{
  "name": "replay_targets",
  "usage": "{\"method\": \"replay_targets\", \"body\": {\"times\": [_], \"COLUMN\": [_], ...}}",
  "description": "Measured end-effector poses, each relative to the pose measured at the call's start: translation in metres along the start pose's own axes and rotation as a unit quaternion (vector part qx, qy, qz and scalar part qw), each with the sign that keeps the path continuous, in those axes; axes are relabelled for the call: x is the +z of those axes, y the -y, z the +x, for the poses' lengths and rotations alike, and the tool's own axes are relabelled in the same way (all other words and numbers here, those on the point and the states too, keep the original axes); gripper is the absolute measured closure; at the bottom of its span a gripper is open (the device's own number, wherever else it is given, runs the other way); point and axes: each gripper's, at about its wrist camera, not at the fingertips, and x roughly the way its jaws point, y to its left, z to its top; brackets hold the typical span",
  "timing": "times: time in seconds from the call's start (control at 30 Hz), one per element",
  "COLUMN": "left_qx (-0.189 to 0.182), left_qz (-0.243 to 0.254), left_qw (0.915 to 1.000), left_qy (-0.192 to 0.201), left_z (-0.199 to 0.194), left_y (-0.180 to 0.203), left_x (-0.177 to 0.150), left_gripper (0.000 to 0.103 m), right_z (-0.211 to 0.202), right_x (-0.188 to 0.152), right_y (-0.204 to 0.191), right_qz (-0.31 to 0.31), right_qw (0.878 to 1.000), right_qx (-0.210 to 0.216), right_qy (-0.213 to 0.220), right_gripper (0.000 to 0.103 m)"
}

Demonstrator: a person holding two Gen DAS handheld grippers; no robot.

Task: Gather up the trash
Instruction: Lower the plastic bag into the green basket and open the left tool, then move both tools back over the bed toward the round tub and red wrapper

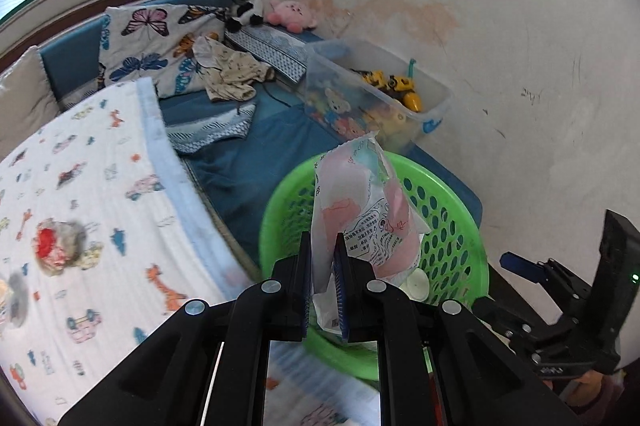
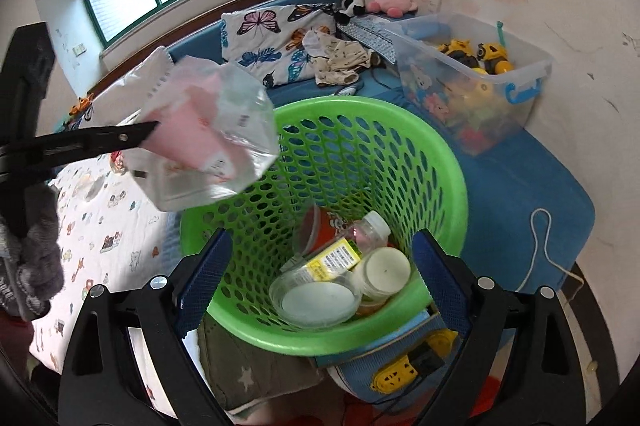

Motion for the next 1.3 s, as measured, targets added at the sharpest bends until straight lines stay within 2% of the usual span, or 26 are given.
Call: {"method": "replay_targets", "body": {"times": [0.23,0.33,0.4,0.57,0.77,1.1,1.3], "left_qx": [0.001,0.0,0.005,0.007,0.012,0.062,0.095], "left_qz": [0.009,0.012,0.014,0.016,-0.004,-0.037,-0.073], "left_qw": [0.9997,0.9996,0.9997,0.9997,0.9999,0.997,0.9922], "left_qy": [-0.021,-0.025,-0.021,-0.015,0.0,0.028,0.036], "left_z": [0.025,0.03,0.03,0.021,-0.008,-0.061,-0.086], "left_y": [0.014,0.016,0.017,0.015,-0.004,-0.048,-0.092], "left_x": [-0.004,-0.007,-0.009,-0.015,-0.029,-0.064,-0.084], "left_gripper": [0.09,0.078,0.054,0.053,0.053,0.049,0.048], "right_z": [-0.006,-0.007,-0.006,-0.008,-0.013,-0.01,0.0], "right_x": [-0.006,-0.009,-0.01,-0.01,-0.011,-0.01,-0.007], "right_y": [0.012,0.013,0.012,0.005,-0.01,-0.054,-0.089], "right_qz": [0.015,0.02,0.02,0.016,0.004,-0.032,-0.059], "right_qw": [1.0,1.0,1.0,1.0,1.0,0.998,0.996], "right_qx": [0.001,0.005,0.006,0.01,0.019,0.046,0.066], "right_qy": [0.001,0.001,0.001,0.002,0.006,0.003,-0.005], "right_gripper": [0.012,0.012,0.012,0.012,0.012,0.012,0.012]}}
